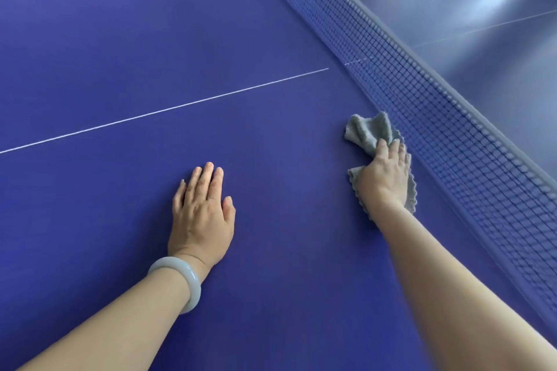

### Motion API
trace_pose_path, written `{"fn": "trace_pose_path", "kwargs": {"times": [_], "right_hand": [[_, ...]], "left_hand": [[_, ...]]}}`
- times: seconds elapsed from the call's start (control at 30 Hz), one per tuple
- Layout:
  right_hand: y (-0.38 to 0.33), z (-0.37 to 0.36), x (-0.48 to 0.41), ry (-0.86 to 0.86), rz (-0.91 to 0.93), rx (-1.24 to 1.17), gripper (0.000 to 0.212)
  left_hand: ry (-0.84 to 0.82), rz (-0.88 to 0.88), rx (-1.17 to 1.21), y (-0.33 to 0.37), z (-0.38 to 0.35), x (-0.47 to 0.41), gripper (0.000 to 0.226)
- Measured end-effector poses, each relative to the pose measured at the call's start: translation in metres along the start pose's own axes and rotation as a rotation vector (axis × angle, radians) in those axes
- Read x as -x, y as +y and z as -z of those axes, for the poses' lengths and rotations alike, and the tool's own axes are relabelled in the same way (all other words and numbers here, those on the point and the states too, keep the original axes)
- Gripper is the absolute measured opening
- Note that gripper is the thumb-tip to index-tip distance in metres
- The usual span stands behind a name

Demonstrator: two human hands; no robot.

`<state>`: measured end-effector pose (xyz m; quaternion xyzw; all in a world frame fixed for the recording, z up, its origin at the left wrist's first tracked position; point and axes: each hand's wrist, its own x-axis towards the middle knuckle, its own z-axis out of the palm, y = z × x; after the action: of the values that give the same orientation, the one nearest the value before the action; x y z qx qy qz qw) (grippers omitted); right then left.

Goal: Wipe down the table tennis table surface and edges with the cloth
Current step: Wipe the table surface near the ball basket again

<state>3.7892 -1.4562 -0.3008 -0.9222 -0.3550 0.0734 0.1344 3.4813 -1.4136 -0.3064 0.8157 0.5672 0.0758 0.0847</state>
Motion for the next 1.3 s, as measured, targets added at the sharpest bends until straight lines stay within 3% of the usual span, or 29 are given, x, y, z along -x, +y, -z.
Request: {"fn": "trace_pose_path", "kwargs": {"times": [0.3,0.47,0.6,0.73,0.8,0.93,1.0,1.13,1.3], "right_hand": [[0.130,0.038,0.123,0.004,-0.143,-0.010,0.072],[0.189,0.057,0.185,0.011,-0.222,-0.030,0.074],[0.215,0.065,0.233,0.078,-0.324,-0.027,0.072],[0.193,0.052,0.281,0.170,-0.470,-0.064,0.073],[0.167,0.039,0.308,0.138,-0.335,-0.067,0.078],[0.181,0.047,0.332,-0.045,0.263,-0.067,0.063],[0.223,0.064,0.318,-0.022,0.316,-0.043,0.062],[0.266,0.079,0.290,0.094,-0.025,-0.083,0.055],[0.239,0.057,0.300,0.211,-0.229,-0.086,0.060]], "left_hand": [[-0.014,-0.117,0.064,0.013,0.003,0.020,0.046],[-0.094,-0.430,0.001,0.071,-0.003,0.126,0.052],[-0.157,-0.623,-0.021,0.103,-0.014,0.214,0.063],[-0.160,-0.626,-0.072,0.109,-0.014,0.233,0.062],[-0.169,-0.619,-0.078,0.110,-0.011,0.231,0.062],[-0.194,-0.606,-0.084,0.108,-0.009,0.234,0.062],[-0.181,-0.603,-0.087,0.107,-0.010,0.235,0.063],[-0.171,-0.601,-0.084,0.107,-0.011,0.236,0.063],[-0.169,-0.604,-0.084,0.110,-0.009,0.238,0.062]]}}
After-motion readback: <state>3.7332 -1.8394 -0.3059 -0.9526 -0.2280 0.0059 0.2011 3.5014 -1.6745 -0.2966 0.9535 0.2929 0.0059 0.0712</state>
